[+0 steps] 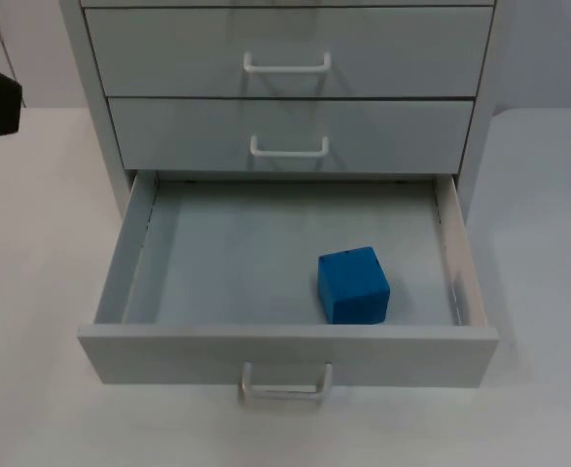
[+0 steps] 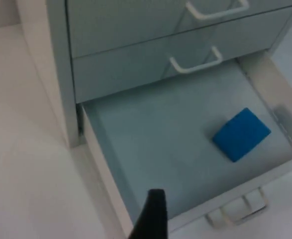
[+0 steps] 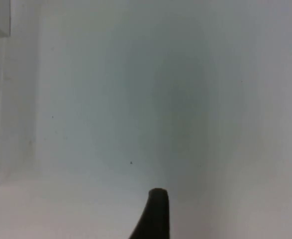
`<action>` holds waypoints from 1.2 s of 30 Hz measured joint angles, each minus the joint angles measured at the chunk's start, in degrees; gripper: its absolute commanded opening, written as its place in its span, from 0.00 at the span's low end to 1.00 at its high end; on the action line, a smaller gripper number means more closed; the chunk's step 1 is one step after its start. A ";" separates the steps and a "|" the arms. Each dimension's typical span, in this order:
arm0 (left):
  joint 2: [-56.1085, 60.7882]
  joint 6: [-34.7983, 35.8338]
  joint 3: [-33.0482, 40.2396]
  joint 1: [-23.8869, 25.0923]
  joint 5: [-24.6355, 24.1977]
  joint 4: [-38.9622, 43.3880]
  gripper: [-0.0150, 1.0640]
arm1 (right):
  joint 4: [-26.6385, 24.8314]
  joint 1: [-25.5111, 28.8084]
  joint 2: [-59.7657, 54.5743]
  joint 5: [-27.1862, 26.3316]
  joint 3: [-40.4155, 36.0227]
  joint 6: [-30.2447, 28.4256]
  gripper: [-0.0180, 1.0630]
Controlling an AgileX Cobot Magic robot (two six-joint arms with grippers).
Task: Open the drawer with the left hand, place the block into the drawer with the right hand, then close the drawer with the left hand.
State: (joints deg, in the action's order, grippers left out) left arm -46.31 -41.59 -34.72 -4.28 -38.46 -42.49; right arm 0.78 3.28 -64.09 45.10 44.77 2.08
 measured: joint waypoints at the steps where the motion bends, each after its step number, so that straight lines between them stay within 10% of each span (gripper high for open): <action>1: -0.56 -1.48 0.00 -0.38 0.02 -1.17 0.50 | 0.00 0.00 0.00 0.00 0.00 0.00 0.69; 4: -1.85 -5.28 0.00 -2.27 -0.29 -3.64 0.22 | 0.00 0.00 0.00 -0.12 0.00 0.00 0.69; 10: -6.00 -11.15 -0.49 -10.21 -1.04 -6.84 0.02 | 0.00 0.00 0.00 -0.12 0.00 0.00 0.69; 20: -16.04 -2.76 -7.73 -26.62 4.99 5.95 0.01 | 0.00 0.00 0.00 -0.12 0.00 0.00 0.69; 36: -39.51 39.86 -9.75 -46.33 9.52 57.78 0.01 | 0.00 0.00 0.00 -0.43 0.00 0.00 0.69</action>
State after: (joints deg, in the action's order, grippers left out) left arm -85.82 -1.73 -44.47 -50.62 -28.94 15.28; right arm 0.78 3.28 -64.09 44.67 44.77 2.08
